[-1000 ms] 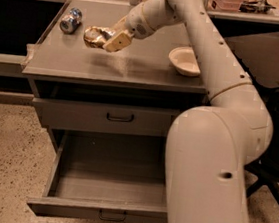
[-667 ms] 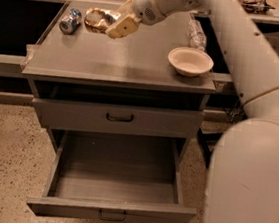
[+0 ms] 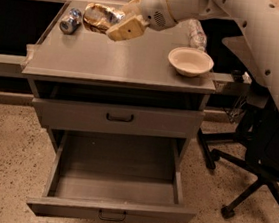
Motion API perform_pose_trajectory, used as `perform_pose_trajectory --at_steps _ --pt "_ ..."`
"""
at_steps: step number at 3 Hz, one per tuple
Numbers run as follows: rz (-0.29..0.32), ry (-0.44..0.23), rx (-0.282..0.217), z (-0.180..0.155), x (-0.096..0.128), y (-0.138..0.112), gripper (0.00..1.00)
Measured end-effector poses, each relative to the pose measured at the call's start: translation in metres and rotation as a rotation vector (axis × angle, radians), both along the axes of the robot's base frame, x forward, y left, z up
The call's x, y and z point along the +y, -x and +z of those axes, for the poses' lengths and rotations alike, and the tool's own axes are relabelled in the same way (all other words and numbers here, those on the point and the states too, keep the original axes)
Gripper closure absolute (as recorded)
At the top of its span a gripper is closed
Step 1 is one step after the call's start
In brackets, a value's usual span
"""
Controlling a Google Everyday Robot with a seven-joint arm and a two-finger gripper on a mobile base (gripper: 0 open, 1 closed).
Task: Place orange can into middle drawer
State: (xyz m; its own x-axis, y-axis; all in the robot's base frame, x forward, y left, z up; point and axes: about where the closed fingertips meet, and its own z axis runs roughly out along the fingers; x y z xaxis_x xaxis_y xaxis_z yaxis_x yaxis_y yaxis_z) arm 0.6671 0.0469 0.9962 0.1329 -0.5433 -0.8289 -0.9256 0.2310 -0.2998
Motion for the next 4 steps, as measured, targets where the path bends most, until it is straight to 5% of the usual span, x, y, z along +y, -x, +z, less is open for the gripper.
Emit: perform_pose_trajectory --at_steps 2,4 --pt "0.098 0.057 0.044 -0.042 0.039 0.049 1.0" --pt "0.147 0.341 0.234 -0.155 0.047 0.136 1.0"
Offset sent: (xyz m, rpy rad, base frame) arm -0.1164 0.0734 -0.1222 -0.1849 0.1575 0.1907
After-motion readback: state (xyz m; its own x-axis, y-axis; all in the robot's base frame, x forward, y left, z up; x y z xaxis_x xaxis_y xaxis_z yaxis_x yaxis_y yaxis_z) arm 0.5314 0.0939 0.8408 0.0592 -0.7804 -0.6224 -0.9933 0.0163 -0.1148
